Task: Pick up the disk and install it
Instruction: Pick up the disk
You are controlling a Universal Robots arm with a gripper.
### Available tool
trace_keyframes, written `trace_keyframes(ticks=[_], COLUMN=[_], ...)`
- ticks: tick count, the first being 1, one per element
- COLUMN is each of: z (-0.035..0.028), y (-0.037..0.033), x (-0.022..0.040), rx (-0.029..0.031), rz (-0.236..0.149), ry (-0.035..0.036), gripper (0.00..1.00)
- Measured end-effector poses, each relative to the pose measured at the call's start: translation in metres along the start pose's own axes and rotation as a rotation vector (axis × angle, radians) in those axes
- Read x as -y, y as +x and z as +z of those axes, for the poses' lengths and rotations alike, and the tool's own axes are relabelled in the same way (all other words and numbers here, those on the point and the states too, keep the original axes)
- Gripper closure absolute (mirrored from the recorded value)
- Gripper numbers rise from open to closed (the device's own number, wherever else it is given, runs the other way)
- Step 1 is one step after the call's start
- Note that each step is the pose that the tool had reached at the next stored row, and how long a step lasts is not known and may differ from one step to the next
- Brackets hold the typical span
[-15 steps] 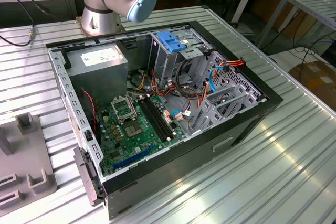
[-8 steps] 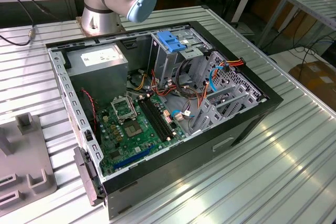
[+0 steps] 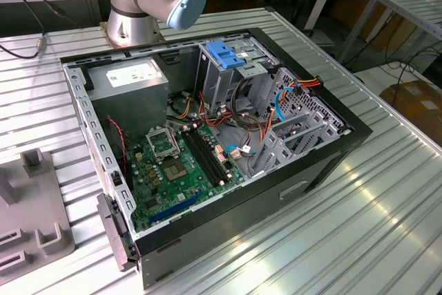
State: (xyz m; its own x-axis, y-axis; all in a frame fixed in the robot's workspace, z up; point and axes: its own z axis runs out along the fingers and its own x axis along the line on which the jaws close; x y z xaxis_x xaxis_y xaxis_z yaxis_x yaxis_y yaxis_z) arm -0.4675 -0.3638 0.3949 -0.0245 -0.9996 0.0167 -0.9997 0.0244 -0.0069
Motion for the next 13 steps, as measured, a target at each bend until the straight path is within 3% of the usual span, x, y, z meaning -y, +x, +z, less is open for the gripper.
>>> trace_keyframes(ticks=[13], z=[-0.0124], y=[0.0002], x=[0.0001], rx=[0.0001], rz=[0.000], ry=[0.0000], gripper=[0.63])
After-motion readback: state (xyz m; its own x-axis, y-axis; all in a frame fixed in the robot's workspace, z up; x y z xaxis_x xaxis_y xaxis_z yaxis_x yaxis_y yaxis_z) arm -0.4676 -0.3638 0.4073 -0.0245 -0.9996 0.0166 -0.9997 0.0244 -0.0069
